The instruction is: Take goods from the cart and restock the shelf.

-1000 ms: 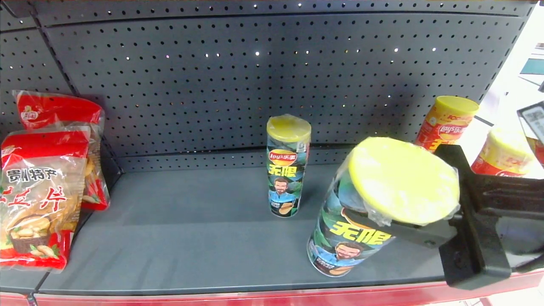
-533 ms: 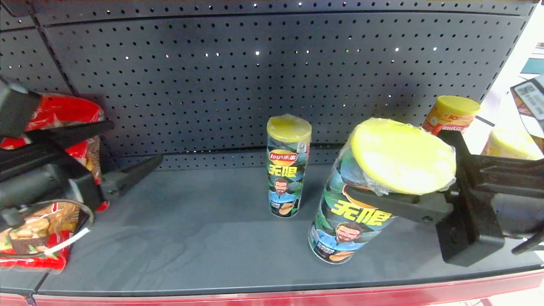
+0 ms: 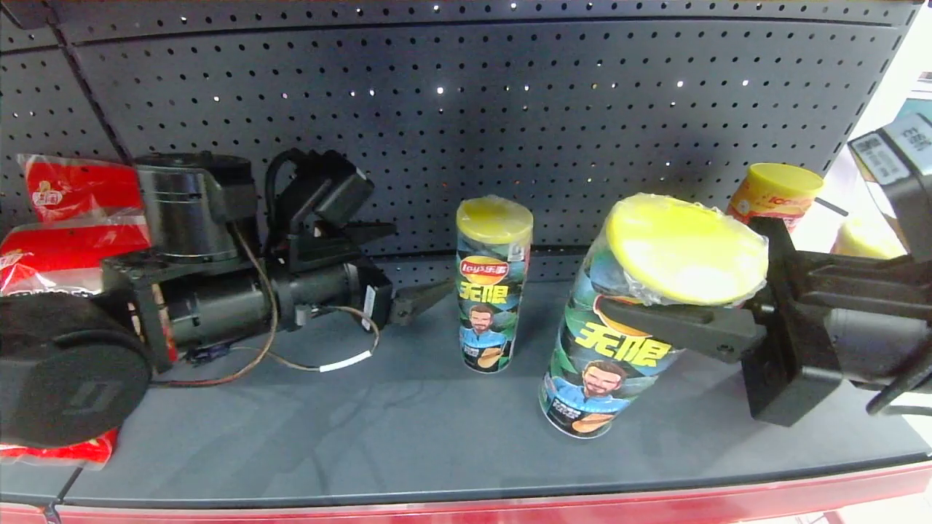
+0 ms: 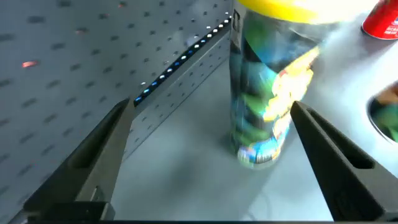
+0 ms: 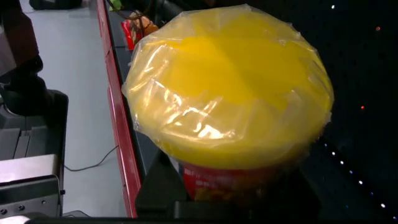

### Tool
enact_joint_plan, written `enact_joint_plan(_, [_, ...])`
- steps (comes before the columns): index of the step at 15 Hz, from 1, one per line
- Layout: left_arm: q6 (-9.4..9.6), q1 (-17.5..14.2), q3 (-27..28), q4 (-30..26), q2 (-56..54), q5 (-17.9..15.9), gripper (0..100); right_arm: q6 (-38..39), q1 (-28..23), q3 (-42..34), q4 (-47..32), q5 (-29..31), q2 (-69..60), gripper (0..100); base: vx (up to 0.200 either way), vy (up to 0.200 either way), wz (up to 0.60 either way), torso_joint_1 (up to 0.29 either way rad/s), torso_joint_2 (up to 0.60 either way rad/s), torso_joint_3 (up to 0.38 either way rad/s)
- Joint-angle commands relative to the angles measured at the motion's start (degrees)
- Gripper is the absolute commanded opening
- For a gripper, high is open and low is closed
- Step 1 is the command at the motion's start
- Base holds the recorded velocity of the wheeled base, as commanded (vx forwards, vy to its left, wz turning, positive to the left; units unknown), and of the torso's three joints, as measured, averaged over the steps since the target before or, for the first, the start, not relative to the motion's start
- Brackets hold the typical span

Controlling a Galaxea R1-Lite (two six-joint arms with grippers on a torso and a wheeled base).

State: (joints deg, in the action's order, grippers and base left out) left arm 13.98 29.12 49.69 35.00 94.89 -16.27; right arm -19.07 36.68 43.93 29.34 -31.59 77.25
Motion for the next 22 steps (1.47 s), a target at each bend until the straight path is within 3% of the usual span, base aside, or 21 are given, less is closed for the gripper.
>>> enact_joint_plan(1, [-0.10,1.37,4.36,0.42,7.24,-0.95,100,0.08,-0.38,-0.17,0.01,0.03,0.18,0,0.000,0.000,0.00,0.000,0.00,0.000])
enact_joint_plan(9, [-0.36,3.75,11.22,0.77,13.21,-1.57,100,0.08,-0.73,-1.04,0.01,-0.05,0.53,0,0.000,0.000,0.00,0.000,0.00,0.000])
enact_joint_plan(12, [-2.38,5.59,13.68,0.86,14.27,-1.48,100,0.08,-1.35,-2.01,0.01,-0.05,0.36,0,0.000,0.000,0.00,0.000,0.00,0.000])
enact_joint_plan(16, [-2.56,5.59,14.21,1.83,15.50,-1.48,100,0.08,-1.35,-2.10,0.01,-0.05,0.36,0,0.000,0.000,0.00,0.000,0.00,0.000])
enact_joint_plan(20, [-2.56,6.21,20.10,1.83,20.51,-1.22,100,0.17,-1.44,-2.19,0.01,-0.05,-0.08,0,0.000,0.000,0.00,0.000,0.00,0.000])
enact_joint_plan(22, [-2.56,6.38,20.45,1.91,21.39,-0.25,100,0.35,-1.44,-2.36,0.01,-0.05,-0.44,0,0.000,0.000,0.00,0.000,0.00,0.000])
